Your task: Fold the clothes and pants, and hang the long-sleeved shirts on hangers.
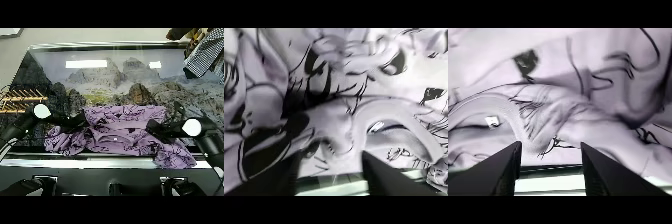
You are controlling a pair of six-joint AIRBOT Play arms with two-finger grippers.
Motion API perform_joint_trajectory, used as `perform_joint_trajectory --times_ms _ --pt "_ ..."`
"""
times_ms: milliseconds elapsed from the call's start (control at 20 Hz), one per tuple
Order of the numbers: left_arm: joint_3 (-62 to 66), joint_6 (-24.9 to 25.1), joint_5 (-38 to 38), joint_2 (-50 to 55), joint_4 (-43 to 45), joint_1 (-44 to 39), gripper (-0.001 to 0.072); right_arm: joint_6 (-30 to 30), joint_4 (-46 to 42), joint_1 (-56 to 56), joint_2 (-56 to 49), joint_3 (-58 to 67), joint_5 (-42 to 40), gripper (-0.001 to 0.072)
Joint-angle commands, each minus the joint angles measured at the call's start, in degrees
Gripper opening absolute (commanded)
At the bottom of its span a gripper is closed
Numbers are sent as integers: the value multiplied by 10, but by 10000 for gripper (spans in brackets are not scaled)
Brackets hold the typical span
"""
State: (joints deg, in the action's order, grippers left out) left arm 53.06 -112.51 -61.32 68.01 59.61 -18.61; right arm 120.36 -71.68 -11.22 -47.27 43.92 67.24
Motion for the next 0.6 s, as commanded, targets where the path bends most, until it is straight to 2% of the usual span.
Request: perform_joint_trajectory --times_ms 0,150,200,300,350,550 --pt "37 12 -27 -2 73 1 551 -90 -11 0 53 45 34 447" --pt "52 12 -43 -17 132 1 551 -107 -17 -45 63 75 73 445" --pt "52 12 -43 -21 140 1 551 -103 -46 -88 61 75 72 445" --pt "52 12 -46 -22 146 1 551 -56 -167 -196 43 75 77 451" --pt "52 12 -47 -22 146 1 551 -29 -215 -242 29 75 74 510" --pt "52 11 -47 -22 149 1 551 42 -299 -363 -70 67 30 603"
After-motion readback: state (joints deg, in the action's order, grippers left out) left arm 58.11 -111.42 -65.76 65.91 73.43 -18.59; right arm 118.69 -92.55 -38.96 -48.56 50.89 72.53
